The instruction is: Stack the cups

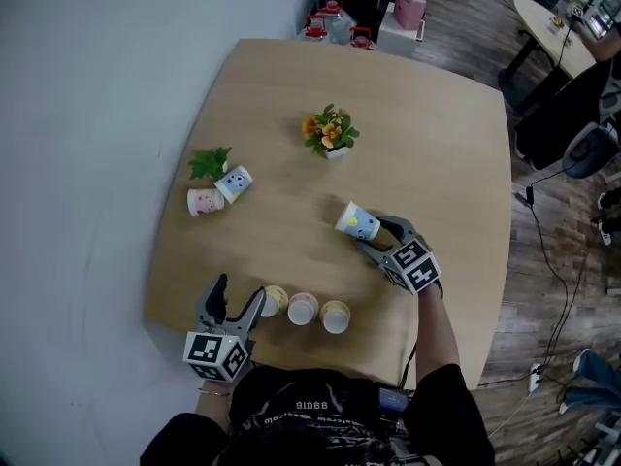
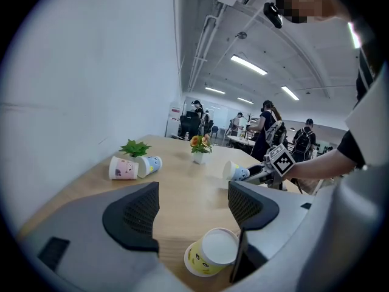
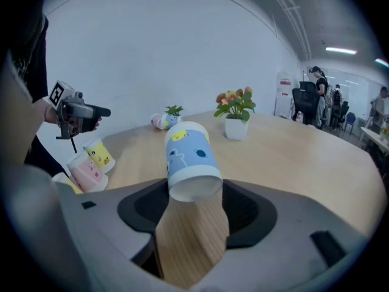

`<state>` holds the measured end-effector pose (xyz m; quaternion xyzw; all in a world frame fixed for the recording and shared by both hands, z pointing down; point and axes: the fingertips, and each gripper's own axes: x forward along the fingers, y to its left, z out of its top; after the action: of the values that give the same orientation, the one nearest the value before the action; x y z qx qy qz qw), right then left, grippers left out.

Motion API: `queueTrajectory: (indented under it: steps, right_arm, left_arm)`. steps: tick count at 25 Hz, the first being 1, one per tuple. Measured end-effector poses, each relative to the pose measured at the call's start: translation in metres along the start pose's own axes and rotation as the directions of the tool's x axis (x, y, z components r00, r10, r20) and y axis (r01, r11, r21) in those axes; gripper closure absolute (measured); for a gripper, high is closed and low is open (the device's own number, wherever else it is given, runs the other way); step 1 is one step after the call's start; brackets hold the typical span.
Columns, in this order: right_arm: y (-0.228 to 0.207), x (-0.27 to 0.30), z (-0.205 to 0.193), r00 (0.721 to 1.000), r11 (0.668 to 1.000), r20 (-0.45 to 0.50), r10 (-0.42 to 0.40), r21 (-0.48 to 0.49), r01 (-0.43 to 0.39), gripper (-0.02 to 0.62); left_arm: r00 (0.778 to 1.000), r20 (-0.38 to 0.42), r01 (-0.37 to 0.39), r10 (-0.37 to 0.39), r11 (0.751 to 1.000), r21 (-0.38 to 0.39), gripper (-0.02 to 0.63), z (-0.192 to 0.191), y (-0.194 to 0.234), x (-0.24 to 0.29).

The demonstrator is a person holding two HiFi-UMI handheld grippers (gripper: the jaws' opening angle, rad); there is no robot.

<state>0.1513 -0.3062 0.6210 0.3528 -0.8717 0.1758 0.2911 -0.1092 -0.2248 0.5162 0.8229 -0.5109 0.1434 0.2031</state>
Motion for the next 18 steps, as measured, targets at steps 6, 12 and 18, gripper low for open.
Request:
queueTrajectory:
  steps: [6,12,18]
  right_arm:
    - [0.013,-0.033,0.024,0.996,0.996,0.006,-0.084,-0.035,0.084,0.313]
    - [0.045,-0.063,0.025,0.989,0.989,-0.062,-0.132,-0.082,0.126,0.313]
    - [0.083,-0.09,0.038,0.986,0.98,-0.084,-0.143,-0.151,0.129,0.313]
  left_arm:
    - [0.999,0.033,0.041,-0.042,0.999,0.023,0.241,0.0,-0.013,-0.007]
    - [0.993,0.079,0.083,-0.085,0.996,0.026,0.241,0.001,-0.019,-0.022]
    - [0.987,0.119,0.107,-0.11,0.994,0.029,0.241,0.002,-0.02,-0.04]
